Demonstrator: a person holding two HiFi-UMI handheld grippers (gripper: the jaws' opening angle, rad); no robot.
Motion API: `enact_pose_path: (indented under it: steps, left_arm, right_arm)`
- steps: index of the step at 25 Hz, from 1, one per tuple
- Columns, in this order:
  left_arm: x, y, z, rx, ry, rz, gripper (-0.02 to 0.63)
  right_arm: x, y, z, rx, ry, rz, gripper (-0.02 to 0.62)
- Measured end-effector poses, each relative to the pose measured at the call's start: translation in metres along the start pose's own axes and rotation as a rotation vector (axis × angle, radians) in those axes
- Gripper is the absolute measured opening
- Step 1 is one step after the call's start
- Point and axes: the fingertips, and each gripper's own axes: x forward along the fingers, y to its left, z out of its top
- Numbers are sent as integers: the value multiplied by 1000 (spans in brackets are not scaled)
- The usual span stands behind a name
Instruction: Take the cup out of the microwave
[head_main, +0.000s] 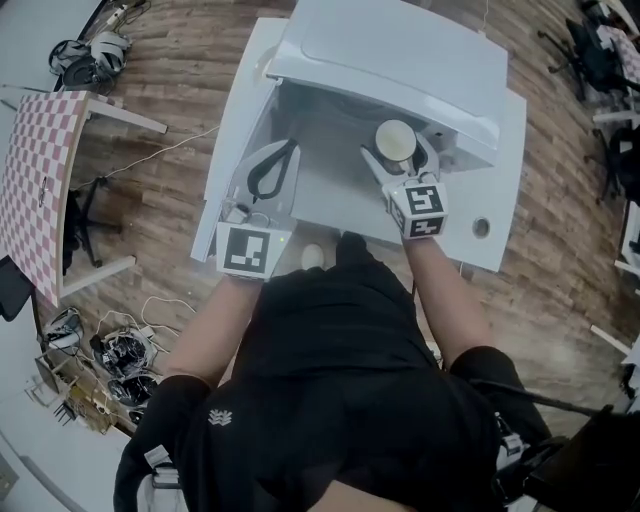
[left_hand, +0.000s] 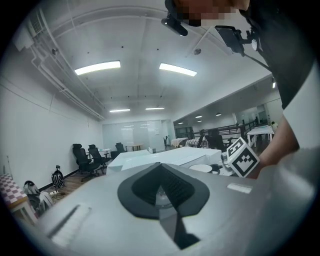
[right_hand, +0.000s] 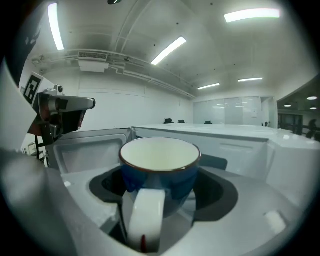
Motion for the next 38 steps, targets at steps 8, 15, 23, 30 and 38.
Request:
enact_pose_path:
  steps: [8, 15, 23, 30, 38]
  left_arm:
    - [-7, 12, 16, 8, -31, 22, 6]
    - [-6, 29, 29, 11, -46, 49, 6]
    - [2, 32, 55, 38, -78, 36, 6]
    - [8, 31, 69, 43, -74, 4, 6]
    - [8, 37, 84, 40, -58, -20, 6]
  right_arm:
    - [-24, 0, 27, -9, -14, 8, 394]
    - [-41, -9, 51, -1, -20, 1, 394]
    - [-60, -27, 71, -1, -24, -7, 394]
    - [-72, -28, 87, -10, -18, 9, 394]
    - [-78, -30, 113, 10, -40, 6, 394]
